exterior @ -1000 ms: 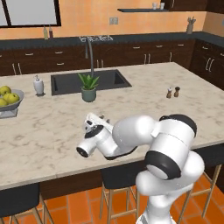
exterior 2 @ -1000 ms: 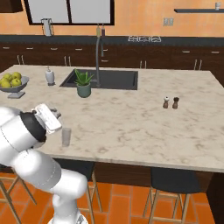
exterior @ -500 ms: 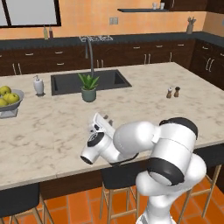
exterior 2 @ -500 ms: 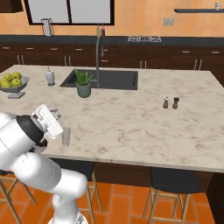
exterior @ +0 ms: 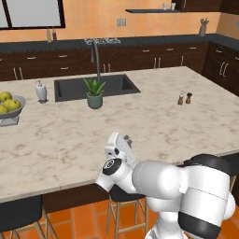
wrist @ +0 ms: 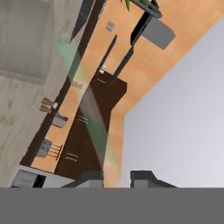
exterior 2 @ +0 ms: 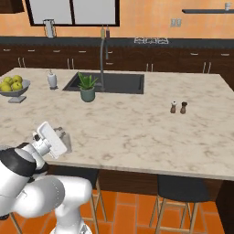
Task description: Take a straw from the drawer in front and place it inside the glass cup on the dining counter.
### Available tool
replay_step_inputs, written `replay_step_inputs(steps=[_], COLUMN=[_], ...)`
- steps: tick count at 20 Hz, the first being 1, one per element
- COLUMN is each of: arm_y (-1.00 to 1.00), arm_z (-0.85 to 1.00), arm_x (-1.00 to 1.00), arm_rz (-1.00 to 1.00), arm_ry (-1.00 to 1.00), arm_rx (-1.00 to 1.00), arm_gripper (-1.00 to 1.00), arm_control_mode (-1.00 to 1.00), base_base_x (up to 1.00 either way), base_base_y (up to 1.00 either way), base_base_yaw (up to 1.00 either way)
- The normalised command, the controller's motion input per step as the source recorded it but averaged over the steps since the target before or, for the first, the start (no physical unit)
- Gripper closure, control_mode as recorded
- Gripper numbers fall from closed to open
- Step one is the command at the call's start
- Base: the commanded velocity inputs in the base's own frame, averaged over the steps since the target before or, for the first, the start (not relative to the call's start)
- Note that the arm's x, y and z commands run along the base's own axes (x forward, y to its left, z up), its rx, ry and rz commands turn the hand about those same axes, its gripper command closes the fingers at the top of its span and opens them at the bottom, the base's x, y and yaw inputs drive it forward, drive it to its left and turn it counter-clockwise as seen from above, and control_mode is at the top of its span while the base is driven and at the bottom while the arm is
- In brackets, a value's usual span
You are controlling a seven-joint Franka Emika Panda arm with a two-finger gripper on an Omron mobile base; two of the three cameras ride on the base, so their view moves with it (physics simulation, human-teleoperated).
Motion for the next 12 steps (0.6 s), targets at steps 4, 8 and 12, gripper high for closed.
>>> replay_step_inputs(steps=[4, 8, 12], arm_y=[-0.10, -0.29, -0.26], arm_z=[-0.29, -0.23, -0.11], arm_x=[0.00, 0.00, -0.03], arm_rz=[0.00, 0.00, 0.00], arm_ry=[-0.02, 0.00, -0.01], arm_rx=[0.07, 0.10, 0.08], arm_gripper=[1.00, 1.00, 1.00], arm_control_mode=[-1.00, -1.00, -1.00], base_base_x=[0.00, 0.00, 0.00], base_base_y=[0.00, 0.00, 0.00], base_base_yaw=[0.00, 0.00, 0.00])
